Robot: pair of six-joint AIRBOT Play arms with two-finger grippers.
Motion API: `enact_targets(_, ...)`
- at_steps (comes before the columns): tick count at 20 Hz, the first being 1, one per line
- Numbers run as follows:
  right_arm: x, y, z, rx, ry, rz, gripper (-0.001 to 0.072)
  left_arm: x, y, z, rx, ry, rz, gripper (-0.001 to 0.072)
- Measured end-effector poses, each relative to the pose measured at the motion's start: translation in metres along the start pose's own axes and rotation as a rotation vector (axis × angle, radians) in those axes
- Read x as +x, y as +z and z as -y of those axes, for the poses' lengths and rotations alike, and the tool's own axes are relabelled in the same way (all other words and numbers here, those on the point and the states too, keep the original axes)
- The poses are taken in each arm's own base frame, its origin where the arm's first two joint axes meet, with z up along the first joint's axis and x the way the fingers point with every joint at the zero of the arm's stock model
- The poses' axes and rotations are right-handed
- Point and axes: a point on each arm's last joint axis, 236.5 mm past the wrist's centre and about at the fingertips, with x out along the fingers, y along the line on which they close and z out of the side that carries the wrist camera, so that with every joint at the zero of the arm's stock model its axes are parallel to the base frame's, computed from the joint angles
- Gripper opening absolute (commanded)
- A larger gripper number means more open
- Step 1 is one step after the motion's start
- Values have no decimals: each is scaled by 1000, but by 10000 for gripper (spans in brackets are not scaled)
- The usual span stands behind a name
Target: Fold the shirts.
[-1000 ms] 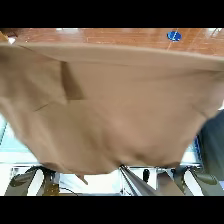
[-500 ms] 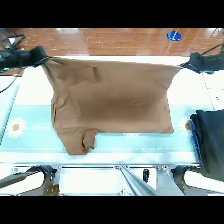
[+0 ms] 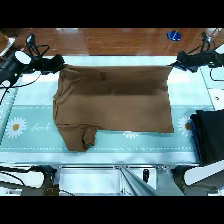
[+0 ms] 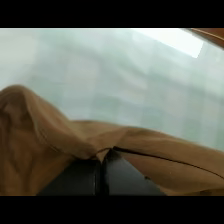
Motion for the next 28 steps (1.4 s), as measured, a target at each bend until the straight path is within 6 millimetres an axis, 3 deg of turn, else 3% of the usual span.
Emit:
enact_targets(3,-6,-18,3,-19,11,-89,20,-2,-20,-9,66,3,-108,27)
enact_targets(8,-1,-79,18,-61,-33,-314,20,2,-80,-29,166,14,-349,28)
enact_targets(9,3,-89,23,-57,-44,-342,22,5,-91,-34,169,16,-392,64)
enact_targets(10,8,-97,26,-51,-51,-362,120,7,-103,-38,165,19,-437,252)
enact_targets(11,11,-104,29,-39,-56,-374,372,8,-113,-42,156,22,-477,499)
enact_targets(12,14,-109,32,-27,-65,-386,412,8,-122,-45,137,27,-515,510)
enact_targets(15,9,-118,35,4,-75,-415,410,-3,-136,-51,121,37,-600,510)
enact_targets(19,-42,-115,54,28,-145,-395,410,-46,-133,-62,99,55,-609,508)
enact_targets(21,-72,-123,71,61,-197,-354,410,-74,-144,-80,67,68,-609,508)
enact_targets(24,-100,-157,85,144,-210,-263,410,-112,-182,-110,-65,50,-577,508)
enact_targets(28,-102,-211,71,221,-123,-163,410,-138,-230,-131,-295,-13,-463,507)
